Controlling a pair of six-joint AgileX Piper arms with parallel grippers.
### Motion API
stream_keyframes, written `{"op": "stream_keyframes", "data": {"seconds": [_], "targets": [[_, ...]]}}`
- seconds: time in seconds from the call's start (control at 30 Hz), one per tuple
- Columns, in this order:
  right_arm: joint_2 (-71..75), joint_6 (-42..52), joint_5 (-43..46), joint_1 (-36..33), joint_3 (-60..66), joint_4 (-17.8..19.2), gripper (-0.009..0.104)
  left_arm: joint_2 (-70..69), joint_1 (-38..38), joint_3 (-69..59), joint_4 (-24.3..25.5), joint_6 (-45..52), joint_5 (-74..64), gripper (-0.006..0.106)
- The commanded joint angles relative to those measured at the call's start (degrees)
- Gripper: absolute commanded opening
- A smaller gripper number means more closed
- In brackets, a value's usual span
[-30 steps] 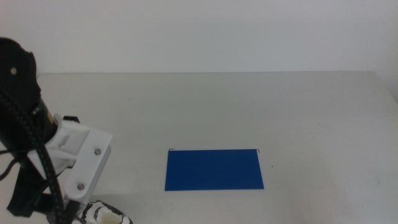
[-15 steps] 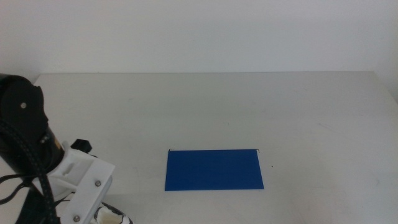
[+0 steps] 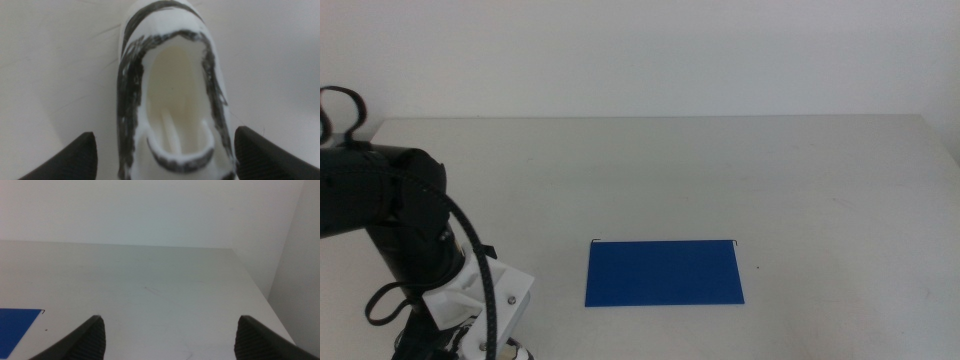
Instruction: Use one arm to grab the shoe from the table and place it on the mat.
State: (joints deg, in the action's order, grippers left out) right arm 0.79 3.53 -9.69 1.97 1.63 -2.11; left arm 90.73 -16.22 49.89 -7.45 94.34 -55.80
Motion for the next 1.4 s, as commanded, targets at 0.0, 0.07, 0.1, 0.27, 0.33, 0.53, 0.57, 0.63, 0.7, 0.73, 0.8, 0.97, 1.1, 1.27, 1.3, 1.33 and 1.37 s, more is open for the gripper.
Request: {"op": "stream_keyframes", "data": {"seconds": [0.0, 0.07, 0.1, 0.27, 0.33, 0.53, 0.57, 0.63, 0.7, 0.73, 0.8, 0.97, 1.1, 1.27, 1.3, 1.33, 1.37], "targets": [[1.21, 0.72, 4.54, 0.27, -0.54, 0.49, 0.066, -0.44, -0.30, 1.14, -1.28, 0.23, -0.09, 0.093], [1.21, 0.72, 4.54, 0.27, -0.54, 0.49, 0.066, 0.74, -0.30, 1.14, -1.28, 0.23, -0.09, 0.093], [1.21, 0.72, 4.54, 0.27, -0.54, 0.49, 0.066, 1.13, -0.30, 1.14, -1.28, 0.23, -0.14, 0.093], [1.21, 0.72, 4.54, 0.27, -0.54, 0.49, 0.066, 2.33, -0.30, 1.06, -1.28, 3.65, -1.76, 0.092], [1.21, 0.72, 4.54, 0.27, -0.54, 0.49, 0.066, 2.33, -0.30, 1.06, -0.91, 4.84, -1.99, 0.089], [1.21, 0.72, 4.54, 0.27, -0.54, 0.49, 0.066, 2.33, -0.30, 1.06, 1.11, 4.73, -2.74, 0.063], [1.21, 0.72, 4.54, 0.27, -0.54, 0.49, 0.066, 2.33, -0.30, 1.06, 1.11, 4.73, -2.84, 0.057], [1.21, 0.72, 4.54, 0.27, -0.54, 0.49, 0.066, 2.33, -0.30, 1.06, 1.11, 4.73, -2.89, 0.043], [1.21, 0.72, 4.54, 0.27, -0.54, 0.49, 0.066, 2.33, -0.30, 1.06, 1.28, 4.73, -3.22, 0.019], [1.21, 0.72, 4.54, 0.27, -0.54, 0.49, 0.066, 2.33, -0.30, 1.06, 1.37, 4.73, -3.22, 0.014], [1.21, 0.72, 4.54, 0.27, -0.54, 0.49, 0.066, 2.22, -0.30, 1.40, 1.38, 4.67, -3.55, 0.004], [1.21, 0.72, 4.54, 0.27, -0.54, 0.49, 0.066, 2.21, -0.30, 2.89, -0.53, 1.96, -5.33, -0.001], [1.21, 0.72, 4.54, 0.27, -0.54, 0.49, 0.066, 2.21, -0.30, 4.37, -1.45, 0.01, -7.26, -0.001], [1.21, 0.72, 4.54, 0.27, -0.54, 0.49, 0.066, 2.21, -0.36, 8.50, -2.90, -2.90, -9.93, -0.001], [1.21, 0.72, 4.54, 0.27, -0.54, 0.49, 0.066, 2.21, -0.40, 9.51, -3.40, -3.69, -10.09, -0.001], [1.21, 0.72, 4.54, 0.27, -0.54, 0.49, 0.066, 2.21, -0.42, 10.65, -4.16, -4.50, -10.13, -0.001], [1.21, 0.72, 4.54, 0.27, -0.54, 0.49, 0.066, 2.21, -0.85, 11.67, -4.63, -5.19, -10.13, -0.001]]}}
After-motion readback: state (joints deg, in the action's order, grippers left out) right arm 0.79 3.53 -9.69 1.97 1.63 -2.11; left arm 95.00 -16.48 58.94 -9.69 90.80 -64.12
